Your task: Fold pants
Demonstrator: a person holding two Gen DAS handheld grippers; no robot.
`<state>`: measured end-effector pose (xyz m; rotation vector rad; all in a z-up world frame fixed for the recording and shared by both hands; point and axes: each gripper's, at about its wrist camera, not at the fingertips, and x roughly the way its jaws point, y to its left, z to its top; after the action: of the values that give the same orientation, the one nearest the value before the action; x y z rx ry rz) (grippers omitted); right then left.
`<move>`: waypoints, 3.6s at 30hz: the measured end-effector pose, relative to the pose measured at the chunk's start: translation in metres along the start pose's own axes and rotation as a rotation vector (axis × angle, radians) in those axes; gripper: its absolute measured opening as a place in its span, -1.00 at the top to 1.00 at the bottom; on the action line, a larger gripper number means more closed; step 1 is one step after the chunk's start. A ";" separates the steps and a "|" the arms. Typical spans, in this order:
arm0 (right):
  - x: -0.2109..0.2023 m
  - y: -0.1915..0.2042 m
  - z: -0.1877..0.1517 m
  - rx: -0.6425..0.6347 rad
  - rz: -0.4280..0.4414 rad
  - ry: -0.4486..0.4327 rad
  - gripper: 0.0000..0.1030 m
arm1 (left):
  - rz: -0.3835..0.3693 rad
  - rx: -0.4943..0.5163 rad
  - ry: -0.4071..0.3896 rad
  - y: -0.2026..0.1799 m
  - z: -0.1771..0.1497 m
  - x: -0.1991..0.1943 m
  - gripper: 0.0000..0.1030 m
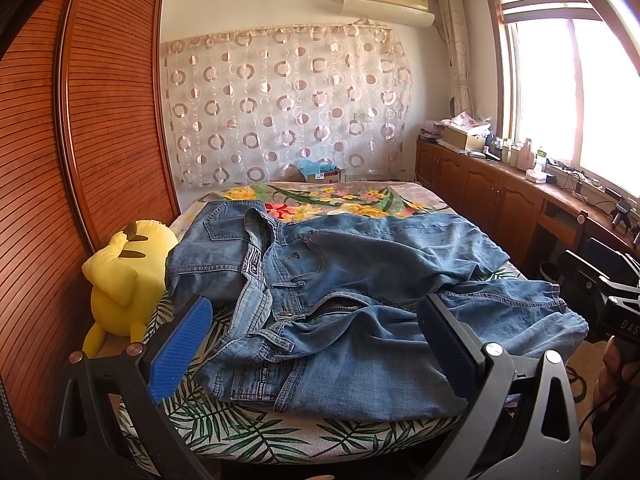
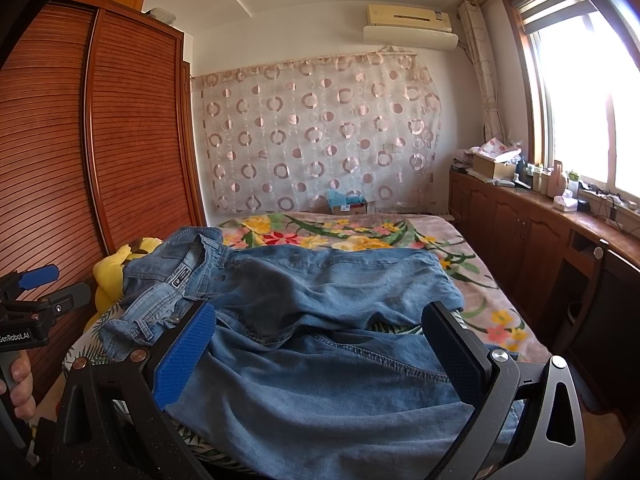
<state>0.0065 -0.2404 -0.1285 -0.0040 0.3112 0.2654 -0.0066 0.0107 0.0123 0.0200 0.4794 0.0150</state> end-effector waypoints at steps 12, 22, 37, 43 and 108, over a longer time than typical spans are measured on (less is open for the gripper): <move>0.000 0.001 0.000 -0.001 0.000 0.000 -1.00 | -0.001 0.000 0.000 0.000 -0.001 0.000 -0.99; 0.001 -0.001 -0.001 0.002 0.001 0.009 -1.00 | -0.007 0.003 0.021 -0.005 -0.002 0.007 -0.99; 0.041 -0.009 -0.005 -0.045 0.034 0.078 -0.86 | -0.050 0.046 0.135 0.018 -0.022 0.071 -0.99; 0.059 -0.015 -0.008 -0.043 0.066 0.125 -0.84 | -0.069 0.080 0.187 0.029 -0.018 0.103 -0.99; 0.053 -0.055 -0.007 0.019 -0.074 0.191 -0.84 | -0.082 0.060 0.378 0.066 -0.022 0.174 0.30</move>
<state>0.0671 -0.2802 -0.1531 -0.0218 0.5029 0.1888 0.1373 0.0803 -0.0857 0.0571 0.8587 -0.0779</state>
